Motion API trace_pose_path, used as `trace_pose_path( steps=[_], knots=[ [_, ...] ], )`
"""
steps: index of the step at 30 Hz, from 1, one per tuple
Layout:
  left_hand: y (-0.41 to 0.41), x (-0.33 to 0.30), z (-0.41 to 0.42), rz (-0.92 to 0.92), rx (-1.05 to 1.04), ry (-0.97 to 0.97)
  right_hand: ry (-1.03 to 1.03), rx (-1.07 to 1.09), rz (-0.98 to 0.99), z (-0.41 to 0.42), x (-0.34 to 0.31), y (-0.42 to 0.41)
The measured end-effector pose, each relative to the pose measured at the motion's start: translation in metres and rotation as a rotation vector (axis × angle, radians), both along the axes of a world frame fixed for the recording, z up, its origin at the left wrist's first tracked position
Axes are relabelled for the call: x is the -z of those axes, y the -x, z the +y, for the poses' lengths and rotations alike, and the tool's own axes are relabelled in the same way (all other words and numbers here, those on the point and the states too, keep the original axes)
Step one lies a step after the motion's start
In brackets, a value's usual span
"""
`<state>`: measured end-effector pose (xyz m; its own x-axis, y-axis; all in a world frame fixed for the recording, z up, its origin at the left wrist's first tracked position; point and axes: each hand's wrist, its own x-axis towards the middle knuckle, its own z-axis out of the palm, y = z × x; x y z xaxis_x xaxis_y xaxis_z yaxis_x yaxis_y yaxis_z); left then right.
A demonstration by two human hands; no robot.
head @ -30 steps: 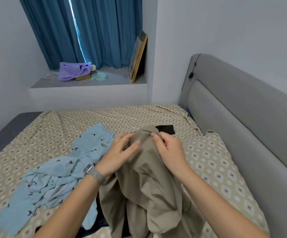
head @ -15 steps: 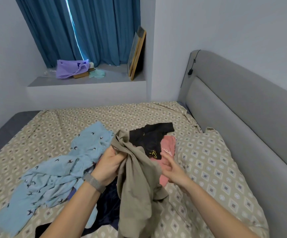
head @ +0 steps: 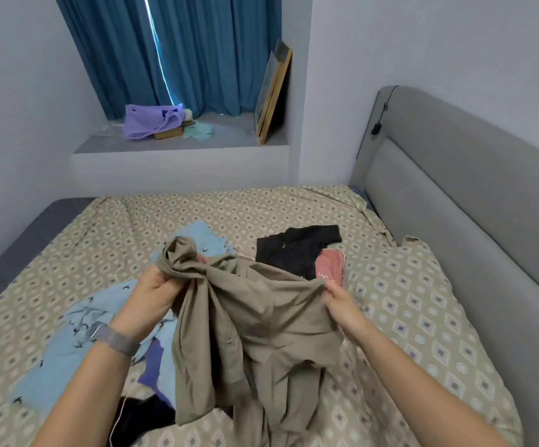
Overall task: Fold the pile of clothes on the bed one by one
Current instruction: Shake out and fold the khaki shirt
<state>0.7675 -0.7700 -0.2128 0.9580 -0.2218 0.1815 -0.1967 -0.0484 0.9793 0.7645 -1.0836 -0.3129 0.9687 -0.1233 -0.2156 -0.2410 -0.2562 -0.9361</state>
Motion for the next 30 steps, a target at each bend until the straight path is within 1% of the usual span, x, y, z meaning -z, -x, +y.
trace_pose_path(
  steps=[3, 6, 9, 12, 15, 17, 20, 22, 26, 30],
  knots=[
    [0.003, 0.016, 0.027, 0.004, 0.024, -0.242, -0.018, 0.102, -0.093, -0.015, -0.021, -0.015],
    [0.008, 0.031, 0.049, 0.079, 0.03, -0.375, -0.061, 0.122, -0.192, -0.013, -0.064, -0.019],
    [0.01, 0.052, 0.056, 0.071, 0.055, -0.578, -0.135, 0.077, -0.269, -0.006, -0.098, -0.022],
    [0.004, 0.078, 0.056, 0.102, 0.074, -0.745, -0.221, 0.0, -0.294, 0.001, -0.129, -0.022],
    [-0.003, 0.092, 0.057, 0.181, 0.105, -0.892, -0.202, -0.06, -0.318, 0.001, -0.16, -0.019],
    [-0.007, 0.094, 0.063, 0.226, 0.056, -0.917, -0.167, -0.082, -0.335, -0.002, -0.176, -0.017],
    [-0.013, 0.09, 0.071, 0.256, -0.051, -0.862, -0.098, -0.057, -0.344, -0.012, -0.188, -0.015],
    [-0.013, 0.081, 0.071, 0.314, -0.122, -0.703, -0.076, -0.017, -0.35, -0.02, -0.192, -0.014],
    [-0.01, 0.057, 0.061, 0.442, -0.203, -0.291, -0.093, 0.105, -0.351, -0.042, -0.194, -0.012],
    [-0.004, 0.031, 0.051, 0.458, -0.2, -0.072, -0.155, 0.314, -0.299, -0.074, -0.186, -0.009]
  ],
)
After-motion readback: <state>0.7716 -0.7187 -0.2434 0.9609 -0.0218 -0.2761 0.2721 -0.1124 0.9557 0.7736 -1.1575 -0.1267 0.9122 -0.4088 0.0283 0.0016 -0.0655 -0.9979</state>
